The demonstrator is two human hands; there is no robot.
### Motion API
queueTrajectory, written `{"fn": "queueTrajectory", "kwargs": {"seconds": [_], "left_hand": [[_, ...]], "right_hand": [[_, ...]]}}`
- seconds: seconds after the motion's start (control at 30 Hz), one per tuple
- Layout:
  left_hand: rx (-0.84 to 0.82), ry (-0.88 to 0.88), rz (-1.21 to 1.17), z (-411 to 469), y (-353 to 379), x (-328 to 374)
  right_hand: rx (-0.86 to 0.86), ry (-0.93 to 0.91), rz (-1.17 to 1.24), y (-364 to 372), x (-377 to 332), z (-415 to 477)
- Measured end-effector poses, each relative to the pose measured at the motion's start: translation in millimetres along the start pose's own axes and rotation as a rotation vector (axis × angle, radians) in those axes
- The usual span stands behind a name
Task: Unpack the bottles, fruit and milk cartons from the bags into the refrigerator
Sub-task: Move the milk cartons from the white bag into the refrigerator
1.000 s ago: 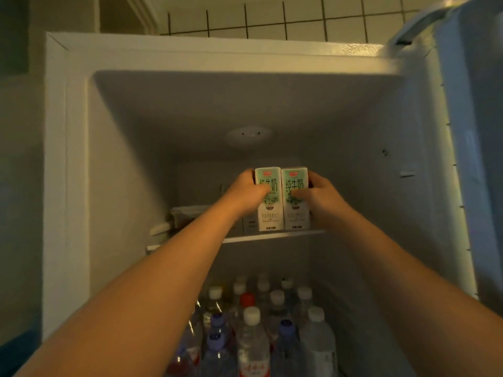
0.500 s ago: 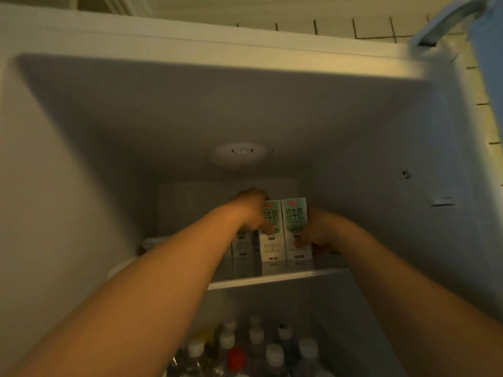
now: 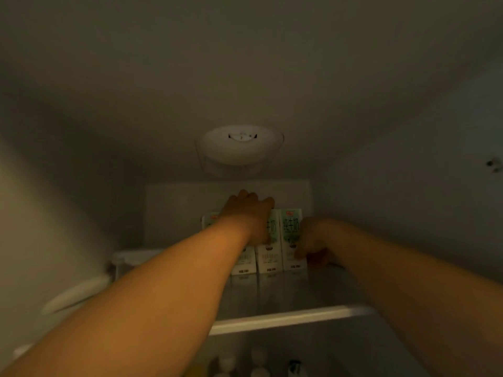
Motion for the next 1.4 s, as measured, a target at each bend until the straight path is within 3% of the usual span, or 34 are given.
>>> {"fn": "queueTrajectory", "kwargs": {"seconds": [0.23,0.43,0.7,0.87,1.03,1.17,1.3,1.4], "left_hand": [[0.064,-0.013,0.161,-1,1,11],[0.117,-0.016,0.14,-13,3,14],[0.256,-0.038,-0.071,-69,-23,31],[0.307,-0.071,-0.2,-127,-33,30],[0.227,-0.154,-0.223,-191,-39,18],[0.183,-0.185,-0.192,-241,-34,17],[0.122,-0.21,-0.066,-292,-23,28],[-0.029,-0.292,-0.081,-336,-18,44]], "right_hand": [[0.05,-0.029,-0.158,4,-2,-1],[0.116,-0.033,-0.067,8,2,-21],[0.332,-0.083,0.142,8,-2,-84],[0.451,-0.143,0.122,11,5,-134],[0.461,-0.097,-0.124,32,17,-185],[0.449,-0.171,-0.095,49,24,-225],[0.315,-0.203,-0.134,63,32,-258],[0.204,-0.205,-0.192,68,41,-285]]}}
Point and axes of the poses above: each hand's wrist, its own z-axis towards the middle knuckle, its own y-axis out of the palm, x = y × z, the point moved 3 cm from there along z, towards the middle knuckle, and after that the axes turned 5 degrees about x, right-handed, at the moved point
